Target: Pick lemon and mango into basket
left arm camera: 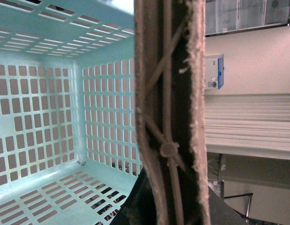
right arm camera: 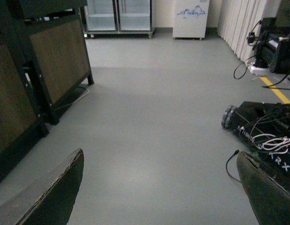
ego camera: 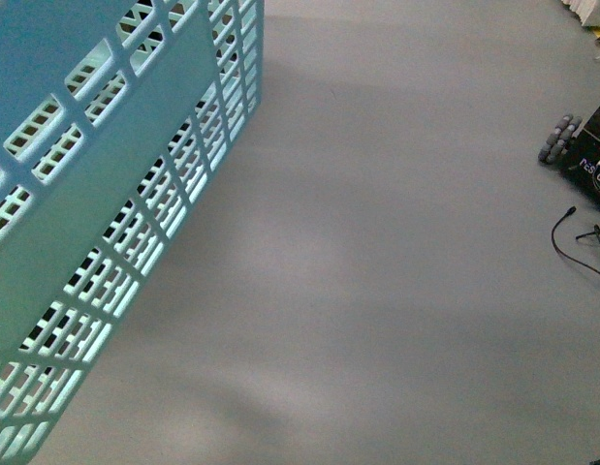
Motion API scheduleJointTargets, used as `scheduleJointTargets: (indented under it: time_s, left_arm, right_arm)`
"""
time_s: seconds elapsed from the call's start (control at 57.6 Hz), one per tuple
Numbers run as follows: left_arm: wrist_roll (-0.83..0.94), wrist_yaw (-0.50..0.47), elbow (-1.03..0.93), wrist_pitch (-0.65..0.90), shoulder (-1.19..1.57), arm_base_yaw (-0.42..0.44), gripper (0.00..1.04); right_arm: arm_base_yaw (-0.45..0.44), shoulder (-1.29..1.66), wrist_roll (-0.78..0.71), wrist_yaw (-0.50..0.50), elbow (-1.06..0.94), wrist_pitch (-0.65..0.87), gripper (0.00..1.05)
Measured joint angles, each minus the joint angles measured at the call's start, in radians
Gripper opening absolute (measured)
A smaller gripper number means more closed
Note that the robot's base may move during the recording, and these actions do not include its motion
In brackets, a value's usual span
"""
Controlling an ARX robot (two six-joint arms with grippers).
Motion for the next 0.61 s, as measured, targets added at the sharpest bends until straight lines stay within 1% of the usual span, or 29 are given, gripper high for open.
scheduleJointTargets:
  time_s: [0.608]
  left_arm:
    - [0.0, 0.0, 0.0, 0.0, 0.0, 0.0, 0.05]
  right_arm:
    - [0.0, 0.0, 0.0, 0.0, 0.0, 0.0, 0.96]
